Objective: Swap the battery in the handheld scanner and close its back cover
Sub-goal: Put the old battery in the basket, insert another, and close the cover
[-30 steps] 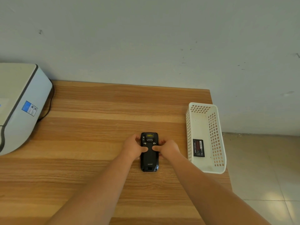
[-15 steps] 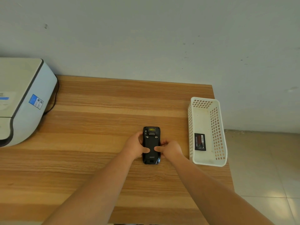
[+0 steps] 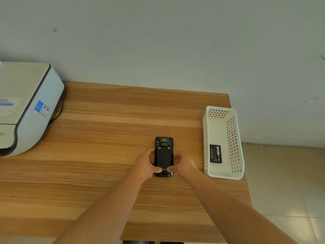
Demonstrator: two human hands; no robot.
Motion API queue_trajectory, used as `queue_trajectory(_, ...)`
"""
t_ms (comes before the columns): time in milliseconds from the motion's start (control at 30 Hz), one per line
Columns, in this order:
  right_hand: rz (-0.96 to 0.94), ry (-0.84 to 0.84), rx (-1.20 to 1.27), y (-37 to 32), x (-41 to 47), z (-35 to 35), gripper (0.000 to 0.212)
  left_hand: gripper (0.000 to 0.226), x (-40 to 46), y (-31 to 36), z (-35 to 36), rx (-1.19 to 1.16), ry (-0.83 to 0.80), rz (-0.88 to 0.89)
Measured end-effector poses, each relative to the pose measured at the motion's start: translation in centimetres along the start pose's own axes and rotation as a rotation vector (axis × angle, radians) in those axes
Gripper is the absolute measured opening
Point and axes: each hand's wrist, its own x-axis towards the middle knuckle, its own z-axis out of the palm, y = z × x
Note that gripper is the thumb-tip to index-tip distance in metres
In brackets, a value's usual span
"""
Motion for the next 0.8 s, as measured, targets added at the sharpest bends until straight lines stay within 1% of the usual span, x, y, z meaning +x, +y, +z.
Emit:
queue_trajectory(67, -0.01, -0.003, -0.013, -0.2, -0.1, 0.0, 0.058, 0.089, 0.1, 0.2, 0.1, 0.029, 0.017, -0.006)
queue_trajectory(200, 0.024, -0.044, -0.034, -0.7, 0.2, -0.2, 0.059, 0.088, 0.3, 1.3, 0.1, 0.041, -0.011, -0.064)
queue_trajectory(267, 0.059, -0.041, 0.037, -1.2, 0.6, -0.5, 0.053, 0.078, 0.7, 1.6, -0.1, 0.013, -0.016, -0.095)
queue_trajectory(333, 0.077, -0.018, 0.085, -1.8, 1.2, -0.8, 0.044, 0.064, 1.4, 1.8, -0.5, -0.018, 0.001, -0.119)
queue_trajectory(400, 0.086, -0.004, 0.085, -2.2, 1.8, -0.9, 0.036, 0.05, 2.1, 2.1, -0.8, -0.016, 0.025, -0.131)
queue_trajectory(467, 0.101, 0.004, 0.076, -2.4, 2.3, -0.8, 0.033, 0.042, 2.6, 2.3, -1.1, -0.011, 0.029, -0.148)
queue_trajectory(600, 0.13, -0.025, 0.152, -2.3, 2.8, -1.2, 0.029, 0.038, 3.4, 2.1, -1.3, 0.0, 0.022, -0.168)
queue_trajectory(700, 0.133, -0.053, 0.14, -2.5, 2.7, -1.5, 0.03, 0.035, 3.5, 2.4, -1.5, 0.005, -0.014, -0.192)
queue_trajectory(800, 0.146, -0.122, 0.169, -3.1, 2.6, -2.1, 0.032, 0.035, 3.7, 3.2, -1.8, -0.086, -0.07, -0.232)
